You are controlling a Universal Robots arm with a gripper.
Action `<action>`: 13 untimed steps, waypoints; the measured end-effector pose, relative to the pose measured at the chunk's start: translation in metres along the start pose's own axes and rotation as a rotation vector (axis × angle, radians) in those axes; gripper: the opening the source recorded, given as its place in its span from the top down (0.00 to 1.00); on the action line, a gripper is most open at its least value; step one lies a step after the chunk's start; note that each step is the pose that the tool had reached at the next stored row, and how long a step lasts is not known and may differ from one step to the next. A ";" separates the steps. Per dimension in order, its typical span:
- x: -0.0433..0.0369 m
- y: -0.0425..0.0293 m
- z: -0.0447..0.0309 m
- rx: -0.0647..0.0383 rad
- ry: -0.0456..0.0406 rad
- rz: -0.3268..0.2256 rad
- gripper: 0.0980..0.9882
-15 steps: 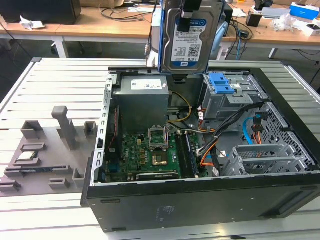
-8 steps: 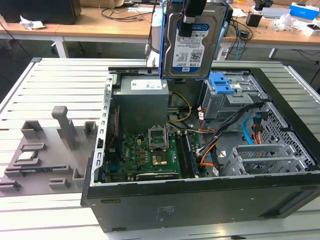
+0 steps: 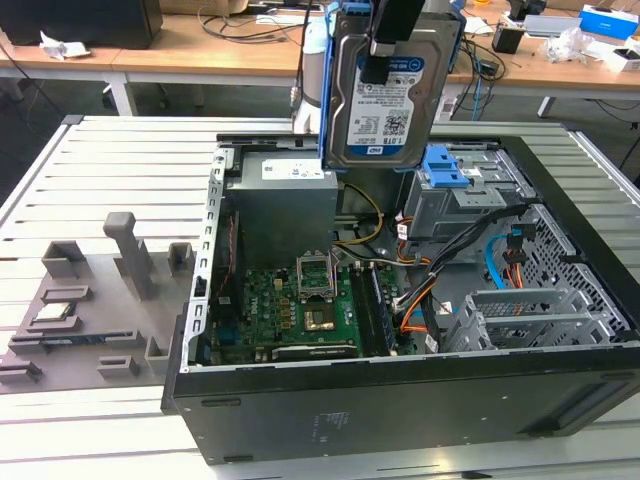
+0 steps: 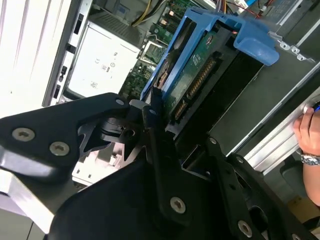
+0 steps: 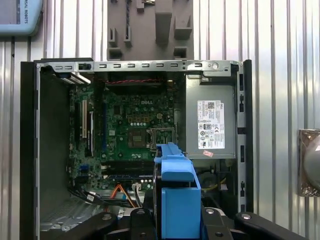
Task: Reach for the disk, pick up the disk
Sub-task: 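Pick up the disk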
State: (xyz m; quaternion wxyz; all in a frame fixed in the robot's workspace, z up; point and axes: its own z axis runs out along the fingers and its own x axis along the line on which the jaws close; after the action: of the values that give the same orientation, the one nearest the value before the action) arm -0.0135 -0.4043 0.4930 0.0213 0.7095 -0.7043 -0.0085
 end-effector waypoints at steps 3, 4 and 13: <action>0.0074 0.0001 0.0002 0.000 0.0001 0.000 0.70; 0.0094 0.0001 0.0002 0.000 0.0001 0.000 0.70; 0.0302 0.0002 0.0008 0.000 0.0001 0.000 0.70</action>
State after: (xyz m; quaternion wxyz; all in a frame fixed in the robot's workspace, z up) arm -0.0135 -0.4345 0.4928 0.0213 0.7095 -0.7043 -0.0084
